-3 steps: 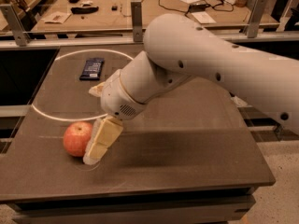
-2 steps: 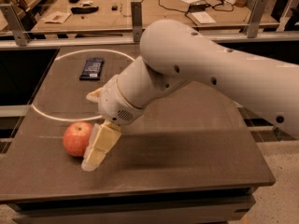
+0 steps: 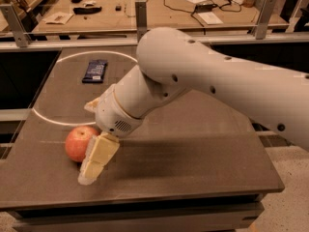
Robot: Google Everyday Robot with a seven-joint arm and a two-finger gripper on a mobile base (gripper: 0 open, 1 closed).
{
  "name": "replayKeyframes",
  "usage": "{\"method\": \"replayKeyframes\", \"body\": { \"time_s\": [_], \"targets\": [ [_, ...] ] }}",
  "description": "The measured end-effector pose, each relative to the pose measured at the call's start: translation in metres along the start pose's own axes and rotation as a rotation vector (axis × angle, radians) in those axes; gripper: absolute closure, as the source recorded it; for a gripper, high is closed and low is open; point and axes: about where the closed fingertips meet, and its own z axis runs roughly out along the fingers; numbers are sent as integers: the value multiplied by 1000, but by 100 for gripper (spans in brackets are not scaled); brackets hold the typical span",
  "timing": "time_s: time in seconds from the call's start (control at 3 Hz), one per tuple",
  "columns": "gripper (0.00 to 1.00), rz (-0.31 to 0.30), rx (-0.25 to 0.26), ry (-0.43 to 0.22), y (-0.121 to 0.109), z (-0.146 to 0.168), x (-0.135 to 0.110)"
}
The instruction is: Move apple near rxbar blueberry
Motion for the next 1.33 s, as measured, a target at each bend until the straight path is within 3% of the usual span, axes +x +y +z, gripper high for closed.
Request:
{"method": "replayKeyframes", "body": {
  "time_s": [0.33,1.0,1.33],
  "targets": [
    [18,-36,4,-5,-5,9,-6],
    [63,-108,17,3,-8,7,-7],
    [87,-111,16,4,-6,7,-9]
  ]
}}
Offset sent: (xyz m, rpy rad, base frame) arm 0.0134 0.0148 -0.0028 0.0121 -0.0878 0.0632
